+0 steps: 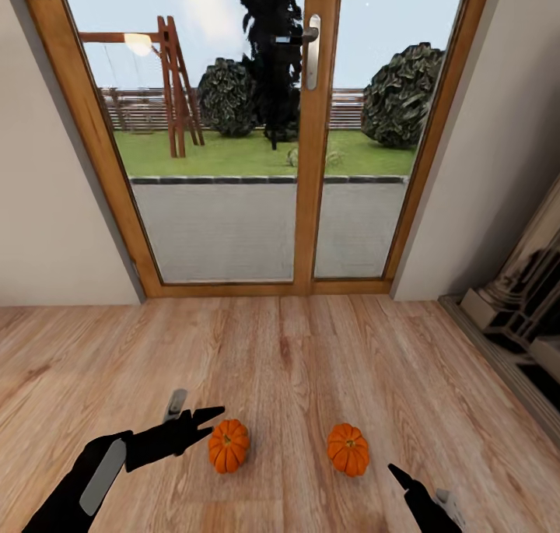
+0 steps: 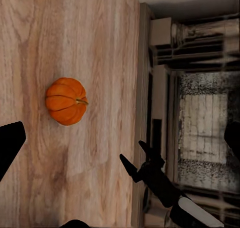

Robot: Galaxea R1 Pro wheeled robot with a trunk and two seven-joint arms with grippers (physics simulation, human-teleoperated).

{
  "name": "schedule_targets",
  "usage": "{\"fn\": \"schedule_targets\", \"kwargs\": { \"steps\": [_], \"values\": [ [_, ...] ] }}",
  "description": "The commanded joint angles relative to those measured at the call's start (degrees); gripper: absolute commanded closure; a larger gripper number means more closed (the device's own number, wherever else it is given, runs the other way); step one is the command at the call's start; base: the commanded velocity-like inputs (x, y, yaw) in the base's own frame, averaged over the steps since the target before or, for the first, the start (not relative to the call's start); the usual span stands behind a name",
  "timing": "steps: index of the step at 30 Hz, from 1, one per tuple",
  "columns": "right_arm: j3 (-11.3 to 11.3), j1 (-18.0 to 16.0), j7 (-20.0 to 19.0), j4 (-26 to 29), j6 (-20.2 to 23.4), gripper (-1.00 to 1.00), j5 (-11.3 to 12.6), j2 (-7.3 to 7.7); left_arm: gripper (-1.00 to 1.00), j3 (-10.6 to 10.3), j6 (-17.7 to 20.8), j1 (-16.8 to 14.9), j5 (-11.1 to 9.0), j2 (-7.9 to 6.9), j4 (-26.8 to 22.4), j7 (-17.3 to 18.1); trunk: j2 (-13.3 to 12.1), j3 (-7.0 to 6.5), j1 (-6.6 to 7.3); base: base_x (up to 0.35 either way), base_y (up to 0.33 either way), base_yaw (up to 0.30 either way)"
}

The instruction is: Place each of the two pumpkins and all three candles from the living room inside a cabinet in the living room (use any cabinet), then make sure every cabinet is closed, and position the cauldron so it is next to a table in the living room.

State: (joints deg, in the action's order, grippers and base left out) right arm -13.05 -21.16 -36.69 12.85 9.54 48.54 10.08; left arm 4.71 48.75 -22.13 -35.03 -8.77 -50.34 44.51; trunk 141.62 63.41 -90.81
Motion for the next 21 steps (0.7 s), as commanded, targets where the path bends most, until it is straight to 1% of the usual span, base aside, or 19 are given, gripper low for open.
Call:
{"fn": "schedule_targets", "kwargs": {
  "steps": [1, 3, 7, 10, 12, 15, 21],
  "values": [
    [-0.13, -0.02, -0.9, -0.05, 1.17, -1.0, 0.56, 0.02, -1.0, 0.09, 0.31, -0.02, 0.02, 0.0, 0.03, 1.15, 0.02, 0.05, 0.01, 0.0, 0.0, 0.0],
    [-0.13, -0.02, -1.64, -0.08, 1.9, -1.0, 0.58, 0.03, -1.0, 0.11, 0.35, -0.02, 0.04, -0.05, 0.13, 2.18, 0.02, 0.05, 0.01, 0.0, 0.0, 0.0],
    [-0.2, -0.02, -2.15, -0.17, 2.33, -1.0, 0.75, 0.03, -1.0, 0.06, 0.37, -0.02, 0.02, -0.1, 0.41, 2.79, 0.02, 0.05, 0.01, 0.0, 0.0, 0.0],
    [-0.21, -0.02, -2.28, -0.3, 2.39, -1.0, 1.94, 0.03, -1.0, -0.02, 0.38, -0.02, -0.09, -0.05, 0.51, 2.83, 0.02, 0.05, 0.01, 0.04, 0.0, 0.0],
    [-0.22, -0.02, -2.32, -0.4, 2.41, -1.0, 2.49, 0.03, -1.0, -0.05, 0.38, -0.02, 0.01, 0.0, 0.57, 2.73, 0.02, 0.05, 0.01, 0.198, 0.0, 0.0],
    [-0.22, -0.02, -2.33, -0.44, 2.41, -1.0, 2.65, 0.04, -1.0, 0.05, 0.38, -0.02, 0.1, -0.02, 0.48, 2.87, 0.02, 0.05, 0.01, 0.244, 0.0, 0.0],
    [-0.22, -0.02, -2.26, -0.45, 2.33, -1.0, 2.73, 0.03, -1.0, -0.12, 0.38, -0.02, 0.13, 0.1, 0.51, 2.74, 0.02, 0.05, 0.01, 0.112, -0.026, 0.0]
  ]
}}
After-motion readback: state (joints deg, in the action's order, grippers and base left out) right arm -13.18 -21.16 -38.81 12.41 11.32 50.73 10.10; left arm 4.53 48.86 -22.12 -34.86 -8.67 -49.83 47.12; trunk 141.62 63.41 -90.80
